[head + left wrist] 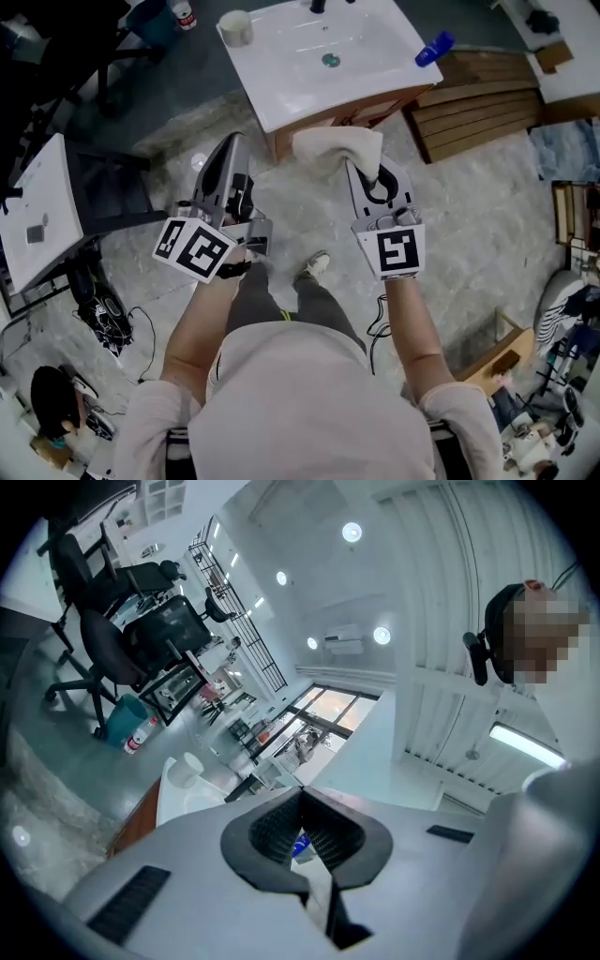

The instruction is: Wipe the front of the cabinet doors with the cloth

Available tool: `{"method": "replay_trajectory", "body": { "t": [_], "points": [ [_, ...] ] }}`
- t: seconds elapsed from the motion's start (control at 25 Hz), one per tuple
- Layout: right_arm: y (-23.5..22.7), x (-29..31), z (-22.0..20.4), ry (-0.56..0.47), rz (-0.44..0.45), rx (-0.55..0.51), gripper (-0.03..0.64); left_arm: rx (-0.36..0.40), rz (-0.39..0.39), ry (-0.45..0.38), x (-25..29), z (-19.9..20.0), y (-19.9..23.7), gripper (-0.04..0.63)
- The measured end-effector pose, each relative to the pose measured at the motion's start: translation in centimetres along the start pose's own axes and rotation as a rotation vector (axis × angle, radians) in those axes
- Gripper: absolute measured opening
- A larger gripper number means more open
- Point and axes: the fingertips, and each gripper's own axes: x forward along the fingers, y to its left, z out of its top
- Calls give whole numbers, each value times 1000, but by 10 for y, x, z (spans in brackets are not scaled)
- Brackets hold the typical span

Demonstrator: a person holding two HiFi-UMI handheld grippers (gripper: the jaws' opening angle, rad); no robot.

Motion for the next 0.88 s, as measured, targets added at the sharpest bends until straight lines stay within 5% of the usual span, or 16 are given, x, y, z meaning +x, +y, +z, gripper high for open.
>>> {"method": "replay_trajectory", "body": {
  "t": [0.48,0.88],
  "points": [
    [4,-32,34,17,-82,47,71,37,-62,-49,-11,56,-27,17],
    [-7,-35,36,12,-99,32,71,31,-54,-53,-14,56,-29,17]
  ]
}}
